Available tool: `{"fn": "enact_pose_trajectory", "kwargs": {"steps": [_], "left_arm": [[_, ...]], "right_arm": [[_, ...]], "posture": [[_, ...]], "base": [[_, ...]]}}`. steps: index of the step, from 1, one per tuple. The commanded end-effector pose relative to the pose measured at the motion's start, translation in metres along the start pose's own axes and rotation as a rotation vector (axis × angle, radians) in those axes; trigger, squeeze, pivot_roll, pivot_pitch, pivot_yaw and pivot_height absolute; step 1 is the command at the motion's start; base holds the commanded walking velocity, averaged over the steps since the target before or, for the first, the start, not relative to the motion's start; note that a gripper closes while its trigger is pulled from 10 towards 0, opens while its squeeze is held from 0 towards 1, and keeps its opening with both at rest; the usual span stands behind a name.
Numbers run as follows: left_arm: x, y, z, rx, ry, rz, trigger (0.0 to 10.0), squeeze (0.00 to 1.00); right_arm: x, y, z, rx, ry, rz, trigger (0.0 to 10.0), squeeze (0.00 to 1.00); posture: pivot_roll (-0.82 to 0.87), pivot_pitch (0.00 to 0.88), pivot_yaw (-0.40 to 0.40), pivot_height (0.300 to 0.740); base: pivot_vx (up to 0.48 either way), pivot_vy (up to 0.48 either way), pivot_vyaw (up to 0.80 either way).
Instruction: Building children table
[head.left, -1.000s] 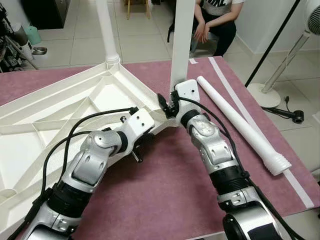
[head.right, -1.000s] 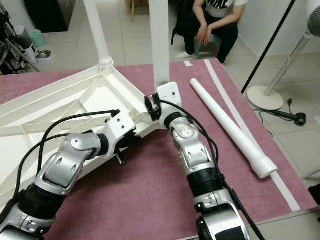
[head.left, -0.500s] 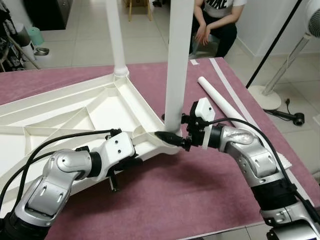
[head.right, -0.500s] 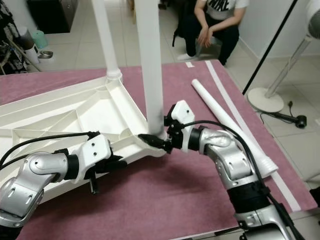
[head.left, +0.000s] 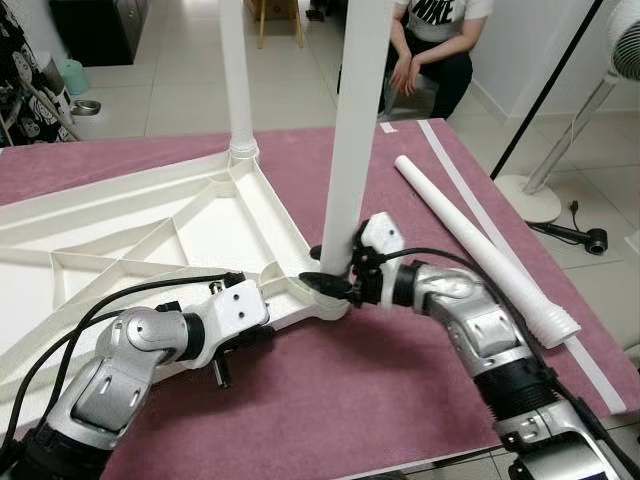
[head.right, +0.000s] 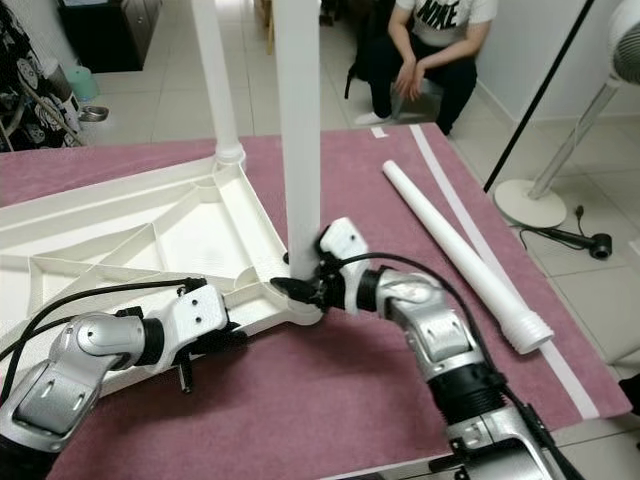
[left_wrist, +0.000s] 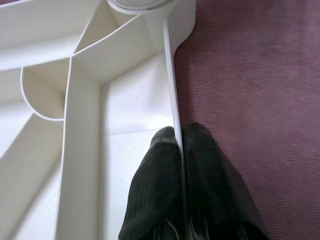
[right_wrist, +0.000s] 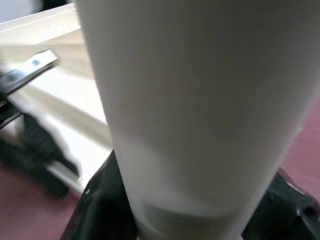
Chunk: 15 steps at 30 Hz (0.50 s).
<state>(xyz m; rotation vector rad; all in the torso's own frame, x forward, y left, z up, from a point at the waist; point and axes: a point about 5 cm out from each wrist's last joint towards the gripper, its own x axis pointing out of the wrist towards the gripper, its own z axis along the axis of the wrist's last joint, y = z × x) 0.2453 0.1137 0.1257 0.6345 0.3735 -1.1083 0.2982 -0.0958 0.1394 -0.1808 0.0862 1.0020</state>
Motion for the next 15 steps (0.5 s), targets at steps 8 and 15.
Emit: {"fn": "enact_pose_trajectory", "kwargs": {"steps": [8, 15], "left_arm": [[0.021, 0.036, 0.042, -0.025, -0.121, 0.566, 10.0, 0.0], [0.03, 0.05, 0.076, -0.041, -0.21, 0.653, 10.0, 0.0]], "right_arm": [[0.047, 0.017, -0.006, 0.005, 0.027, -0.248, 0.0, 0.0], [0.069, 0.004, 0.008, -0.029, 0.034, -0.603, 0.0, 0.0]], "posture": [[0.11, 0.0, -0.002, 0.74], [0.11, 0.0, -0.001, 0.74]], "base": [[0.0, 0.0, 0.0], [0.0, 0.0, 0.0]]}}
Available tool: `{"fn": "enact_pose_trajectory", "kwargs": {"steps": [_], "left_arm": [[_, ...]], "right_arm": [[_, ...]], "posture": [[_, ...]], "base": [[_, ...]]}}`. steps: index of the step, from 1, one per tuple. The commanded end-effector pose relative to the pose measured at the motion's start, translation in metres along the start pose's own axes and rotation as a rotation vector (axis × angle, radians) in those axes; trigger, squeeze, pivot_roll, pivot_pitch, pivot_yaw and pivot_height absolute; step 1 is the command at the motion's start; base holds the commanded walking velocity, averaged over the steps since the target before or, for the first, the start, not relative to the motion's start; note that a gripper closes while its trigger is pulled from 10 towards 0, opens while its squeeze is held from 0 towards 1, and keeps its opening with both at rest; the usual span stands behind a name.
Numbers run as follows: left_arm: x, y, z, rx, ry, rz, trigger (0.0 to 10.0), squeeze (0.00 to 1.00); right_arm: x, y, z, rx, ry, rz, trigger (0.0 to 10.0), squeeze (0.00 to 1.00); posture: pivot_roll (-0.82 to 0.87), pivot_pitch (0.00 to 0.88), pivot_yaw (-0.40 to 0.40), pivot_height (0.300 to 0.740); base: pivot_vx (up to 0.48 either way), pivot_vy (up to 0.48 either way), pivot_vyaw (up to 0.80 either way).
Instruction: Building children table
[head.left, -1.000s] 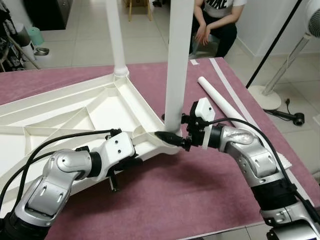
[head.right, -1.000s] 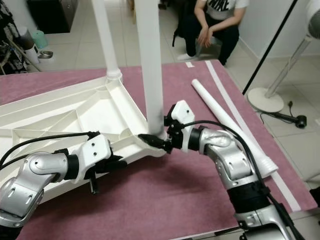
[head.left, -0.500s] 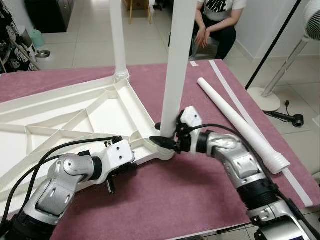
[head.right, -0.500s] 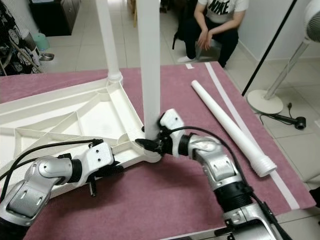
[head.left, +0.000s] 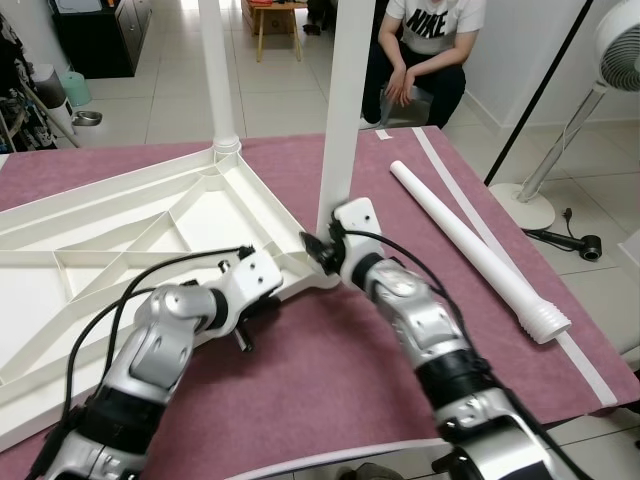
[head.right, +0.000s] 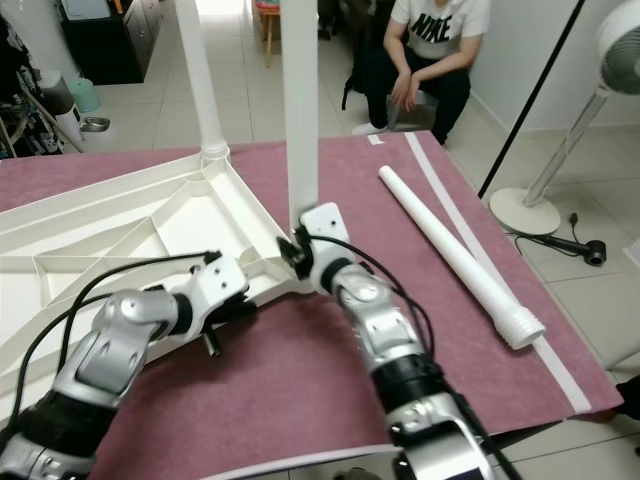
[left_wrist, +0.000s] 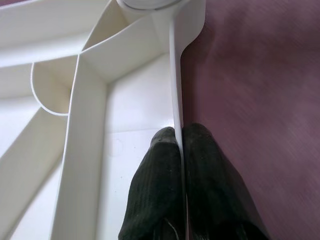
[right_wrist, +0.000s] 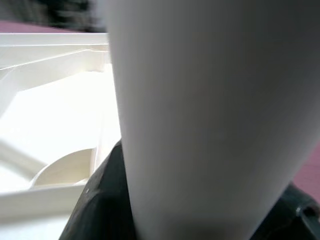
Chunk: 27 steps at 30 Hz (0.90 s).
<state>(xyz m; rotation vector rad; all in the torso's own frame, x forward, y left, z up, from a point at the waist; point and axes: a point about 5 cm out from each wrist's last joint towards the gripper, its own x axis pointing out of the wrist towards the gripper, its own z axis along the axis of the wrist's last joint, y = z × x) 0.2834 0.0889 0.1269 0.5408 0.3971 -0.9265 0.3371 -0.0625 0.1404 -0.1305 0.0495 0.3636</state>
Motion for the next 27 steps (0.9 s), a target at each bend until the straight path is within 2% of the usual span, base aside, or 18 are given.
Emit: {"fn": "enact_pose_trajectory", "kwargs": {"steps": [1, 3, 4, 5, 6, 7, 8, 9, 10, 16, 17, 20, 21, 22, 25, 26, 27], "left_arm": [[-0.001, 0.014, 0.066, 0.074, -0.264, 0.483, 10.0, 0.0], [-0.001, 0.014, 0.067, 0.076, -0.269, 0.481, 10.0, 0.0], [-0.002, 0.013, 0.067, 0.079, -0.269, 0.479, 10.0, 0.0], [-0.002, 0.013, 0.067, 0.079, -0.269, 0.479, 10.0, 0.0], [-0.003, 0.013, 0.067, 0.081, -0.268, 0.478, 10.0, 0.0], [-0.003, 0.013, 0.067, 0.081, -0.268, 0.478, 10.0, 0.0], [-0.003, 0.014, 0.066, 0.082, -0.264, 0.478, 10.0, 0.0], [-0.003, 0.014, 0.066, 0.082, -0.264, 0.478, 10.0, 0.0], [-0.004, 0.013, 0.064, 0.091, -0.256, 0.474, 10.0, 0.0], [-0.004, 0.009, 0.058, 0.112, -0.239, 0.438, 10.0, 0.0], [-0.004, 0.008, 0.055, 0.115, -0.231, 0.426, 10.0, 0.0], [-0.004, 0.007, 0.054, 0.116, -0.226, 0.425, 10.0, 0.0], [-0.004, 0.006, 0.052, 0.121, -0.222, 0.406, 10.0, 0.0], [-0.004, 0.006, 0.052, 0.121, -0.222, 0.406, 10.0, 0.0], [-0.006, 0.001, 0.051, 0.137, -0.228, 0.361, 10.0, 0.0], [-0.006, 0.001, 0.051, 0.137, -0.228, 0.361, 10.0, 0.0], [-0.011, -0.003, 0.05, 0.177, -0.243, 0.292, 10.0, 0.0]], "right_arm": [[0.007, 0.027, 0.003, -0.1, -0.01, -0.006, 0.0, 0.0], [0.007, 0.026, 0.005, -0.096, -0.022, -0.033, 0.0, 0.0], [0.007, 0.023, 0.008, -0.088, -0.034, -0.062, 1.0, 0.0], [0.007, 0.023, 0.008, -0.088, -0.034, -0.062, 1.0, 0.0], [0.007, 0.021, 0.009, -0.078, -0.04, -0.08, 1.9, 0.0], [0.007, 0.021, 0.009, -0.078, -0.04, -0.08, 1.9, 0.0], [0.007, 0.021, 0.009, -0.06, -0.044, -0.08, 4.6, 0.0], [0.007, 0.021, 0.009, -0.06, -0.044, -0.08, 4.6, 0.0], [0.007, 0.02, 0.011, -0.052, -0.061, -0.076, 10.0, 0.0], [0.004, 0.024, 0.013, -0.045, -0.1, -0.016, 10.0, 0.0], [0.002, 0.027, 0.013, -0.039, -0.113, 0.034, 10.0, 1.0], [0.002, 0.028, 0.012, -0.031, -0.117, 0.044, 10.0, 1.0], [-0.003, 0.035, 0.014, -0.011, -0.139, 0.173, 10.0, 0.0], [-0.003, 0.035, 0.014, -0.011, -0.139, 0.173, 10.0, 0.0], [-0.015, 0.042, 0.017, -0.021, -0.158, 0.359, 10.0, 0.0], [-0.015, 0.042, 0.017, -0.021, -0.158, 0.359, 10.0, 0.0], [-0.029, 0.037, 0.017, -0.086, -0.161, 0.501, 10.0, 0.0]], "posture": [[0.11, 0.0, -0.001, 0.74], [0.11, 0.0, -0.001, 0.74], [0.12, 0.0, -0.002, 0.74], [0.12, 0.0, -0.002, 0.74], [0.12, 0.0, -0.002, 0.74], [0.12, 0.0, -0.002, 0.74], [0.12, 0.0, -0.003, 0.74], [0.12, 0.0, -0.003, 0.74], [0.12, 0.0, -0.001, 0.74], [0.11, 0.0, 0.005, 0.74], [0.11, 0.0, 0.006, 0.74], [0.11, 0.0, 0.006, 0.74], [0.11, 0.0, 0.006, 0.74], [0.11, 0.0, 0.006, 0.74], [0.11, 0.0, 0.008, 0.74], [0.11, 0.0, 0.008, 0.74], [0.11, 0.0, 0.005, 0.74]], "base": [[0.0, 0.0, 0.0], [0.0, 0.0, 0.0], [0.0, 0.0, 0.0], [0.0, 0.0, 0.0], [0.0, 0.0, 0.0], [0.0, 0.0, 0.0], [0.0, 0.0, 0.0], [0.0, 0.0, 0.0], [0.0, 0.0, 0.0], [0.0, 0.0, 0.0], [0.0, 0.0, 0.0], [0.0, 0.0, 0.0], [0.0, 0.0, 0.0], [0.0, 0.0, 0.0], [0.0, 0.0, 0.0], [0.0, 0.0, 0.0], [0.0, 0.0, 0.0]]}}
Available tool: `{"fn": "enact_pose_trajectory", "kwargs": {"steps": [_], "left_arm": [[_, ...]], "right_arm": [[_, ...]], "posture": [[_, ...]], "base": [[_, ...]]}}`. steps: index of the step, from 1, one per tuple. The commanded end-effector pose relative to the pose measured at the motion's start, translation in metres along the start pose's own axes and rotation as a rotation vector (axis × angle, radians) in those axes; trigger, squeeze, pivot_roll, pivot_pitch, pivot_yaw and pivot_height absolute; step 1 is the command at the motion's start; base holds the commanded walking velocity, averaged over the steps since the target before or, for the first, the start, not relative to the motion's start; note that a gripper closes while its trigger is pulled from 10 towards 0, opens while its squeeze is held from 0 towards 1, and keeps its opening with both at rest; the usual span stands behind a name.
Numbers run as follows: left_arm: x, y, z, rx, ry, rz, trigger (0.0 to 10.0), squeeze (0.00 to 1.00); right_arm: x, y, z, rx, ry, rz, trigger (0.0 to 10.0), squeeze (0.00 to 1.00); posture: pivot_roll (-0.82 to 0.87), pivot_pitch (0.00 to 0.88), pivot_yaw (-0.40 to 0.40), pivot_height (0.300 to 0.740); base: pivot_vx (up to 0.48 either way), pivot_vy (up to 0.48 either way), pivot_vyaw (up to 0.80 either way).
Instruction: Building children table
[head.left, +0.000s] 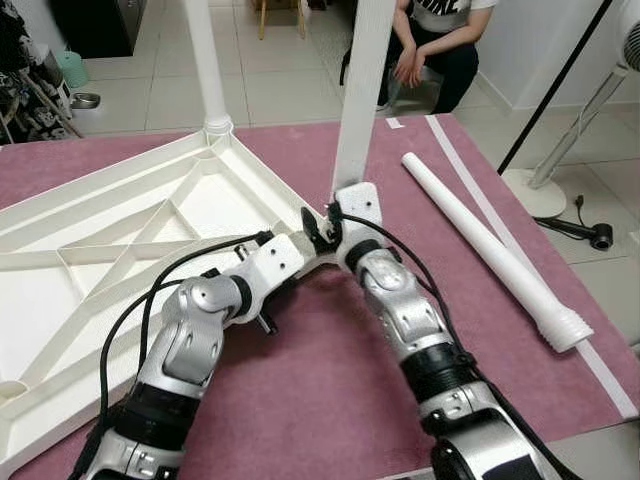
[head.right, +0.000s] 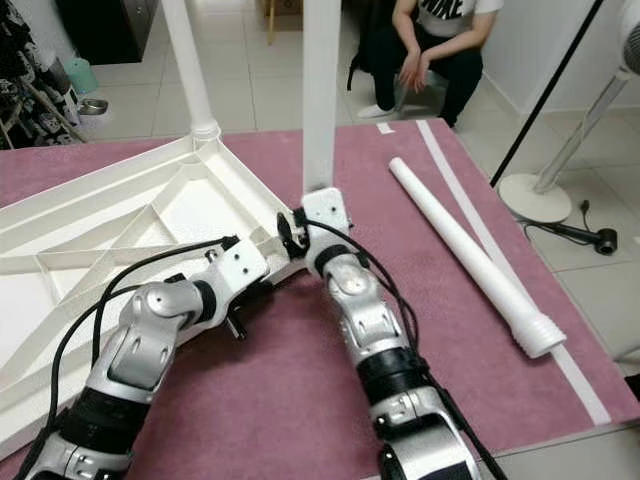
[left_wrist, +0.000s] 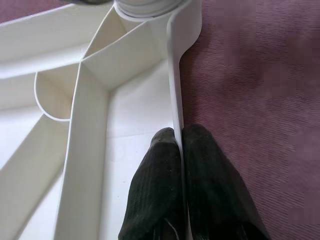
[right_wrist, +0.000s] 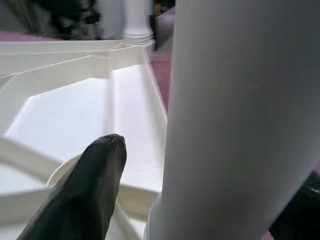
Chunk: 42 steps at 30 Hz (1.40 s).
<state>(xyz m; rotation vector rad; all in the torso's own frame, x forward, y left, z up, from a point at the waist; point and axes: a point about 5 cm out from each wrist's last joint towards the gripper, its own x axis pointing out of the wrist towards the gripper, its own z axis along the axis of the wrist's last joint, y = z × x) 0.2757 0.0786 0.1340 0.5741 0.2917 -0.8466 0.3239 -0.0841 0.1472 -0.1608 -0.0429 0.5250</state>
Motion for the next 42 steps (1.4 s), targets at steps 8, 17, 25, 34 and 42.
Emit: {"fn": "enact_pose_trajectory", "kwargs": {"steps": [8, 17, 25, 34, 42], "left_arm": [[-0.032, 0.004, 0.028, 0.22, -0.202, 0.005, 10.0, 0.0], [-0.057, 0.002, 0.01, 0.243, -0.191, -0.12, 10.0, 0.0], [-0.062, -0.002, 0.007, 0.235, -0.191, -0.129, 10.0, 0.0], [-0.057, 0.0, 0.009, 0.218, -0.195, -0.073, 10.0, 0.0], [-0.022, 0.014, 0.031, 0.149, -0.192, 0.125, 10.0, 0.0]], "right_arm": [[-0.032, 0.023, 0.017, -0.138, -0.043, 0.531, 10.0, 0.0], [-0.044, -0.004, 0.027, -0.216, -0.047, 0.641, 10.0, 0.0], [-0.032, 0.007, 0.038, -0.174, -0.096, 0.756, 0.0, 0.0], [-0.033, 0.016, 0.029, -0.111, -0.072, 0.754, 0.0, 0.0], [-0.001, 0.018, 0.007, -0.092, 0.024, 0.262, 0.0, 0.0]], "posture": [[0.11, 0.0, 0.005, 0.74], [0.11, 0.0, 0.015, 0.74], [0.14, 0.0, -0.009, 0.74], [0.14, 0.0, -0.016, 0.74], [0.12, 0.0, -0.006, 0.74]], "base": [[0.0, 0.0, 0.0], [0.0, 0.0, 0.0], [0.0, 0.0, 0.0], [0.0, 0.0, 0.0], [0.0, 0.0, 0.0]]}}
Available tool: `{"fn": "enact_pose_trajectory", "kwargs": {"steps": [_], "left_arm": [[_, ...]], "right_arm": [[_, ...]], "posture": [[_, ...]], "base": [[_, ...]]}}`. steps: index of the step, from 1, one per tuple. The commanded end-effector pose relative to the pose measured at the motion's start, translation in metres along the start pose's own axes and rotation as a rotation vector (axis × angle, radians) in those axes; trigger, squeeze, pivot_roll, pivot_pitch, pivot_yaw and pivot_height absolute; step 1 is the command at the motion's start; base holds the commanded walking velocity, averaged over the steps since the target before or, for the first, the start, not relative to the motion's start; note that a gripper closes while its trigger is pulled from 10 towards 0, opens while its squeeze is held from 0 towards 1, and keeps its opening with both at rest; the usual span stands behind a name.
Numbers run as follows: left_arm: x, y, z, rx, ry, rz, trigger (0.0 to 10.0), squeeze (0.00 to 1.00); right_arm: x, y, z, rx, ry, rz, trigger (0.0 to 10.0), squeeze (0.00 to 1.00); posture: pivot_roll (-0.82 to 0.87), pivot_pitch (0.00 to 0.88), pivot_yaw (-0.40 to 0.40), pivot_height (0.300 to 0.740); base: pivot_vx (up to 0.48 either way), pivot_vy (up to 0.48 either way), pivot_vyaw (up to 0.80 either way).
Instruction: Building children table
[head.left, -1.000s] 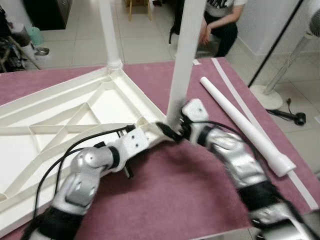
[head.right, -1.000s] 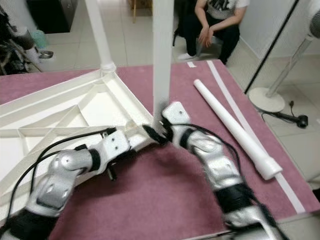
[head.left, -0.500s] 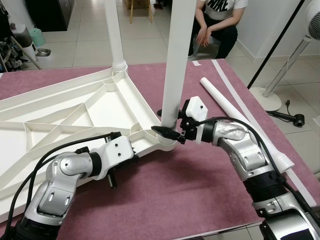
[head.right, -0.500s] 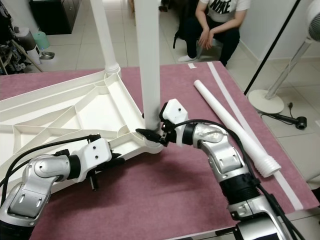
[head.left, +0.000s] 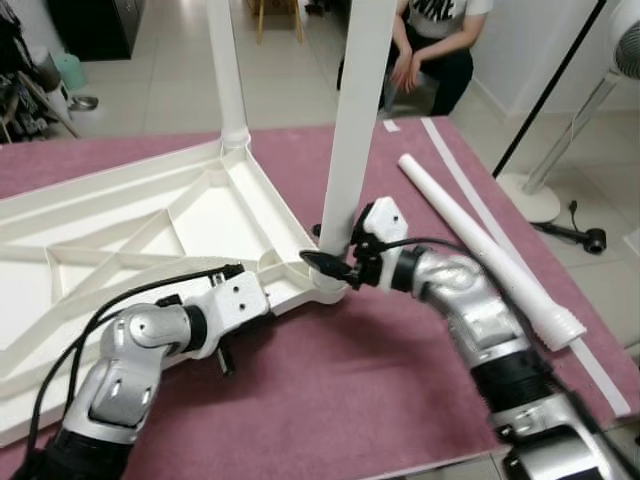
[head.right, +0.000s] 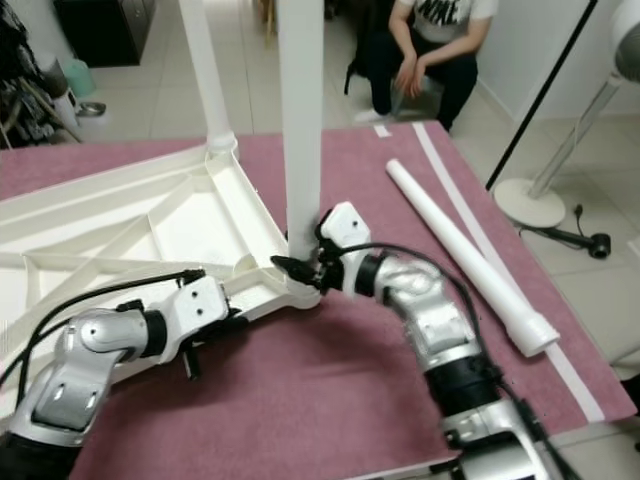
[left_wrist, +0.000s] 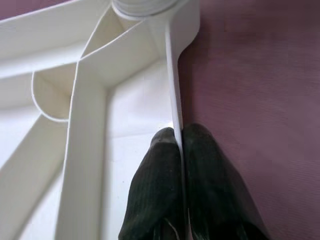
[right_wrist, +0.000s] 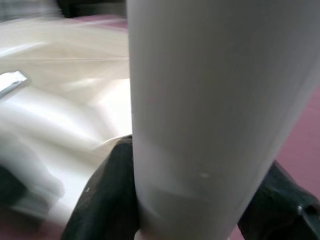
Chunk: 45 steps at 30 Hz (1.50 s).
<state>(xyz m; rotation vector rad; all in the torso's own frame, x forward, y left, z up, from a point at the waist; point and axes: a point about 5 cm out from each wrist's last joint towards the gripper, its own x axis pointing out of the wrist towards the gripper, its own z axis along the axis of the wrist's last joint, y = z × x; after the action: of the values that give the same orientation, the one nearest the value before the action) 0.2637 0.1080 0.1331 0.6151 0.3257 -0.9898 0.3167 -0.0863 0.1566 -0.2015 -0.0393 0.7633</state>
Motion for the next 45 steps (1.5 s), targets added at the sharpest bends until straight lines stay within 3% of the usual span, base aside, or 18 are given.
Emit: {"fn": "enact_pose_trajectory", "kwargs": {"steps": [1, 3, 4, 8, 9, 10, 17, 18, 21, 22, 23, 25, 27, 32, 34, 36, 40, 45], "left_arm": [[0.001, 0.011, 0.048, 0.108, -0.191, 0.272, 10.0, 0.0], [0.014, 0.016, 0.065, 0.088, -0.211, 0.333, 10.0, 0.0], [0.017, 0.017, 0.071, 0.088, -0.219, 0.347, 10.0, 0.0], [0.019, 0.016, 0.078, 0.1, -0.243, 0.332, 10.0, 0.0], [0.018, 0.016, 0.079, 0.108, -0.25, 0.32, 10.0, 0.0], [0.018, 0.015, 0.08, 0.115, -0.252, 0.31, 10.0, 0.0], [0.013, 0.014, 0.07, 0.132, -0.216, 0.295, 10.0, 0.0], [0.01, 0.01, 0.067, 0.144, -0.216, 0.267, 10.0, 0.0], [0.01, 0.009, 0.066, 0.149, -0.219, 0.255, 10.0, 0.0], [0.008, 0.007, 0.066, 0.155, -0.224, 0.239, 10.0, 0.0], [0.006, 0.005, 0.065, 0.161, -0.231, 0.218, 10.0, 0.0], [0.005, 0.004, 0.065, 0.165, -0.236, 0.204, 10.0, 0.0], [-0.002, -0.003, 0.062, 0.194, -0.249, 0.143, 10.0, 0.0], [-0.005, -0.005, 0.06, 0.207, -0.252, 0.119, 10.0, 0.0], [-0.02, -0.013, 0.051, 0.236, -0.257, 0.038, 10.0, 0.0], [-0.026, -0.015, 0.048, 0.242, -0.258, 0.013, 10.0, 0.0], [-0.041, -0.019, 0.042, 0.233, -0.266, -0.025, 10.0, 0.0], [-0.044, -0.02, 0.041, 0.229, -0.268, -0.031, 10.0, 0.0]], "right_arm": [[0.011, 0.016, -0.002, -0.051, 0.035, 0.024, 0.0, 0.0], [0.024, 0.016, -0.004, -0.055, 0.069, -0.23, 0.0, 0.0], [0.027, 0.016, -0.004, -0.065, 0.079, -0.294, 0.0, 0.0], [0.032, 0.015, -0.003, -0.039, 0.091, -0.371, 0.0, 0.0], [0.034, 0.016, 0.0, -0.024, 0.071, -0.366, 6.7, 0.0], [0.035, 0.017, 0.003, -0.015, 0.056, -0.367, 10.0, 0.0], [0.035, 0.022, 0.008, -0.018, -0.001, -0.313, 10.0, 0.0], [0.034, 0.027, 0.011, 0.018, -0.041, -0.258, 10.0, 1.0], [0.034, 0.029, 0.013, 0.029, -0.056, -0.237, 10.0, 1.0], [0.032, 0.032, 0.016, 0.037, -0.082, -0.185, 10.0, 0.9], [0.028, 0.035, 0.021, 0.051, -0.107, -0.099, 10.0, 0.0], [0.024, 0.037, 0.023, 0.06, -0.123, -0.038, 10.0, 0.0], [0.009, 0.037, 0.025, 0.047, -0.13, 0.144, 10.0, 0.0], [0.002, 0.036, 0.025, 0.034, -0.123, 0.209, 10.0, 0.0], [-0.022, 0.027, 0.015, 0.005, -0.055, 0.379, 10.0, 0.0], [-0.028, 0.023, 0.011, -0.007, -0.024, 0.425, 10.0, 0.0], [-0.03, 0.017, 0.008, -0.038, 0.02, 0.523, 10.0, 0.0], [-0.025, 0.016, 0.011, -0.039, 0.019, 0.554, 10.0, 0.0]], "posture": [[0.12, 0.0, -0.006, 0.74], [0.11, 0.0, -0.002, 0.74], [0.11, 0.0, -0.002, 0.74], [0.12, 0.0, 0.003, 0.74], [0.12, 0.0, 0.003, 0.74], [0.12, 0.0, 0.004, 0.74], [0.12, 0.0, 0.002, 0.74], [0.12, 0.0, -0.001, 0.74], [0.12, 0.0, -0.001, 0.74], [0.12, 0.0, -0.001, 0.74], [0.12, 0.0, -0.001, 0.74], [0.12, 0.0, -0.001, 0.74], [0.11, 0.0, -0.001, 0.74], [0.11, 0.0, -0.001, 0.74], [0.11, 0.0, -0.002, 0.74], [0.11, 0.0, -0.002, 0.74], [0.13, 0.0, -0.01, 0.74], [0.14, 0.0, -0.015, 0.74]], "base": [[0.0, 0.0, 0.0], [0.0, 0.0, 0.0], [0.0, 0.0, 0.0], [0.0, 0.0, 0.0], [0.0, 0.0, 0.0], [0.0, 0.0, 0.0], [0.0, 0.0, 0.0], [0.0, 0.0, 0.0], [0.0, 0.0, 0.0], [0.0, 0.0, 0.0], [0.0, 0.0, 0.0], [0.0, 0.0, 0.0], [0.0, 0.0, 0.0], [0.0, 0.0, 0.0], [0.0, 0.0, 0.0], [0.0, 0.0, 0.0], [0.0, 0.0, 0.0], [0.0, 0.0, 0.0]]}}
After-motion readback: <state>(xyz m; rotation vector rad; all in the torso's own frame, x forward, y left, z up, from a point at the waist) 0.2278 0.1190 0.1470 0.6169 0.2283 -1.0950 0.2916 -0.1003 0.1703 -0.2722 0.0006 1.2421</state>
